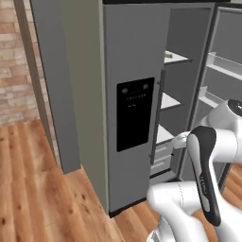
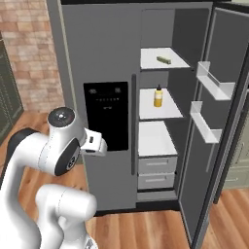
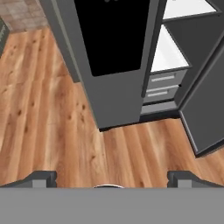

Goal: Pick the egg and butter from the fridge and place them by the bowl for mixing.

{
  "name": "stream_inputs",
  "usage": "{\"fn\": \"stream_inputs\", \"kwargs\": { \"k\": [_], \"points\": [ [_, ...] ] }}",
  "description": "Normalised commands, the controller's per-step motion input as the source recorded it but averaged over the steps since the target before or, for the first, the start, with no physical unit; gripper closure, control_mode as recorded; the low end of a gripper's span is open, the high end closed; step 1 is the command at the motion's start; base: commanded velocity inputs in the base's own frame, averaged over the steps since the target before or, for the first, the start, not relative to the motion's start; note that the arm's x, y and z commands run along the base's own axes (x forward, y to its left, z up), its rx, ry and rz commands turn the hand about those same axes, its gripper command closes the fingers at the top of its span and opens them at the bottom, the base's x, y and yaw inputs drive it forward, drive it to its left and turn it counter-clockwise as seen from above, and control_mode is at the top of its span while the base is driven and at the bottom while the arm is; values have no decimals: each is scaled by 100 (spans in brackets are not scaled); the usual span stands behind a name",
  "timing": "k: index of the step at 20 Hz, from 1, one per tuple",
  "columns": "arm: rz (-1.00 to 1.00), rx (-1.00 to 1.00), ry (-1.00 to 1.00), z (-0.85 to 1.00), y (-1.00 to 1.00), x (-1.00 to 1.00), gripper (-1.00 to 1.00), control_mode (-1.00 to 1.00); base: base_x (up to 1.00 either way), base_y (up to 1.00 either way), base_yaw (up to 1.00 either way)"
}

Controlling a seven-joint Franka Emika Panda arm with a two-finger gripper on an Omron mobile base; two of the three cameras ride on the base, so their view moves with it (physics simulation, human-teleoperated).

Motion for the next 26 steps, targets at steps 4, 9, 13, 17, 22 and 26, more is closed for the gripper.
{"fn": "stream_inputs", "kwargs": {
  "k": [4,9,13,17,22,26],
  "points": [
    [0,0,0,0,0,0,-100,100,66,-29,16],
    [0,0,0,0,0,0,-100,100,77,-23,10],
    [0,0,0,0,0,0,-100,100,85,-13,3],
    [0,0,0,0,0,0,-100,100,72,-17,1],
    [0,0,0,0,0,0,-100,100,35,-45,-4],
    [0,0,0,0,0,0,-100,100,-8,-69,-13]
  ]
}}
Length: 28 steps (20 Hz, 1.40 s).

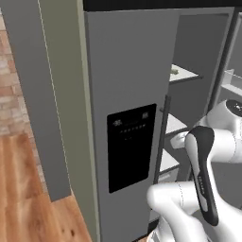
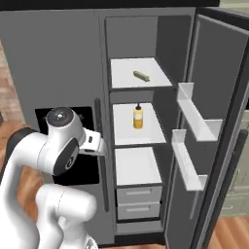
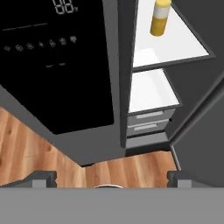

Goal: Pick the egg and butter from the fridge and place them by the bowl for mixing.

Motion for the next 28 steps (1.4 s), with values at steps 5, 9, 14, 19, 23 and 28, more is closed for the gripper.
{"fn": "stream_inputs", "kwargs": {
  "k": [5,9,14,19,23,28],
  "points": [
    [0,0,0,0,0,0,-100,100,-2,-62,-13],
    [0,0,0,0,0,0,-100,100,-7,-49,1],
    [0,0,0,0,0,0,-100,100,7,-25,21],
    [0,0,0,0,0,0,-100,100,23,-19,30],
    [0,0,0,0,0,0,-100,100,17,-45,33],
    [0,0,0,0,0,0,-100,100,40,-40,18]
  ]
}}
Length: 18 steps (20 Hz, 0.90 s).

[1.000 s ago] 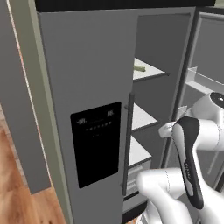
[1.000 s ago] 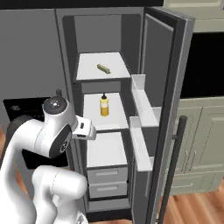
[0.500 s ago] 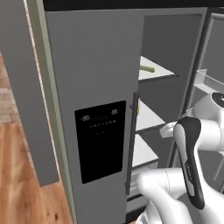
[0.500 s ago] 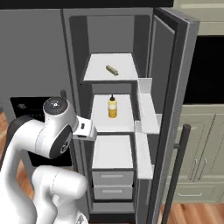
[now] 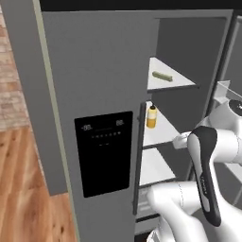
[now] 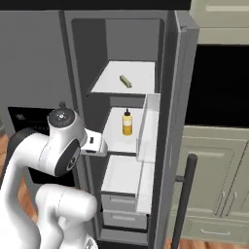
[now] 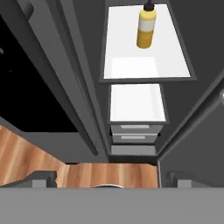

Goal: Pick the egg and butter from the fridge and place them by the bowl for mixing.

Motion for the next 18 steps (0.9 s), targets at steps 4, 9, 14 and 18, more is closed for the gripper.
{"fn": "stream_inputs", "kwargs": {
  "k": [4,9,14,18],
  "points": [
    [0,0,0,0,0,0,-100,100,49,-15,12],
    [0,0,0,0,0,0,-100,100,48,-12,3],
    [0,0,0,0,0,0,-100,100,20,-27,-2],
    [0,0,0,0,0,0,-100,100,5,-33,-9]
  ]
}}
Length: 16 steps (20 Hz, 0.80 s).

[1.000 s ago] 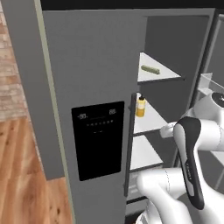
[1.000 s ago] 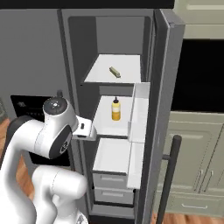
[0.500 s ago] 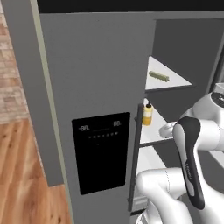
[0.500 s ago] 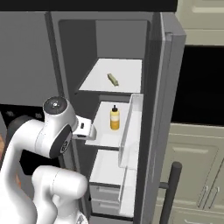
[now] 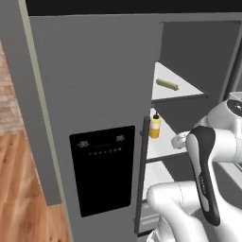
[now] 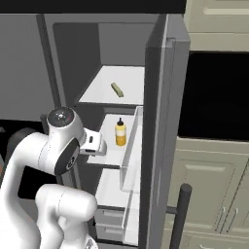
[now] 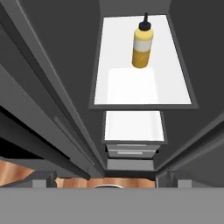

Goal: Pick the egg and butter from the fridge and place them by the bowl for mixing.

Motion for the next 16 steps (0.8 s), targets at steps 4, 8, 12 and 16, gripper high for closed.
{"fn": "stream_inputs", "kwargs": {
  "k": [4,8,12,16],
  "points": [
    [0,0,0,0,0,0,-100,100,-2,-28,-10],
    [0,0,0,0,0,0,-100,100,-10,-13,-9],
    [0,0,0,0,0,0,-100,100,-28,-8,-2],
    [0,0,0,0,0,0,-100,100,-39,-7,0]
  ]
}}
